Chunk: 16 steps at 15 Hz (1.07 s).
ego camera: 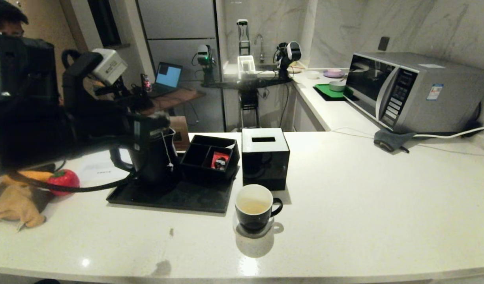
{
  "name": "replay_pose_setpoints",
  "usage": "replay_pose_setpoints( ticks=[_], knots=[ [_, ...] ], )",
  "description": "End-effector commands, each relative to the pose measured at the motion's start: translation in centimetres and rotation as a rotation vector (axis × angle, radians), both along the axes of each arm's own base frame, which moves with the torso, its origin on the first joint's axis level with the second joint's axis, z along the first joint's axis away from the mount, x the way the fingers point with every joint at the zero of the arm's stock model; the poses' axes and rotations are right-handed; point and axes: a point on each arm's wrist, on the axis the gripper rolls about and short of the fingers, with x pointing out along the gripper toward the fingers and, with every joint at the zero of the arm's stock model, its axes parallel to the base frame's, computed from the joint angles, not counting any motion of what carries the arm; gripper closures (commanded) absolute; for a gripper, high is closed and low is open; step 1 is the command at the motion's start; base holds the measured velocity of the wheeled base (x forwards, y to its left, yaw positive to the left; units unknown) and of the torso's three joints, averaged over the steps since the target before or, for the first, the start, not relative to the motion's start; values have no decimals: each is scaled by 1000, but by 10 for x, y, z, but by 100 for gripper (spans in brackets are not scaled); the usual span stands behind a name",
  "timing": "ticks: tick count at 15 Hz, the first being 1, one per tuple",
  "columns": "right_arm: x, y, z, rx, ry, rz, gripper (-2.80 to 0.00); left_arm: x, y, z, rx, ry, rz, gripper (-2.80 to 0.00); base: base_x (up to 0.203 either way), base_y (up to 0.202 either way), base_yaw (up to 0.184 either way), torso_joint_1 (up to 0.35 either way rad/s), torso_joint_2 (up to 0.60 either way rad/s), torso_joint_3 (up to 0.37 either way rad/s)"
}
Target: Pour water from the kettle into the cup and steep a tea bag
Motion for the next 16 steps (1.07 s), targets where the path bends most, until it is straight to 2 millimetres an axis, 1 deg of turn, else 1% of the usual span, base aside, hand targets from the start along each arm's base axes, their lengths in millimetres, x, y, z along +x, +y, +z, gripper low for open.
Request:
replay_pose_setpoints(
  ticks=[1, 8, 13, 16],
  knots=[
    [0, 0, 0, 1, 1, 0, 0, -5, 2, 4, -5, -16, 1, 0, 0, 0, 0, 0, 0, 0],
    [0, 0, 0, 1, 1, 0, 0, -5, 0, 6, -11, -25, -7, 0, 0, 0, 0, 0, 0, 0],
    [0, 0, 0, -6, 1, 1, 0, -2, -9, 2, -7, -12, -42, 0, 0, 0, 0, 0, 0, 0],
    [0, 0, 0, -12, 4, 1, 0, 1, -17, 8, -14, -25, -65, 0, 0, 0, 0, 0, 0, 0]
  ],
)
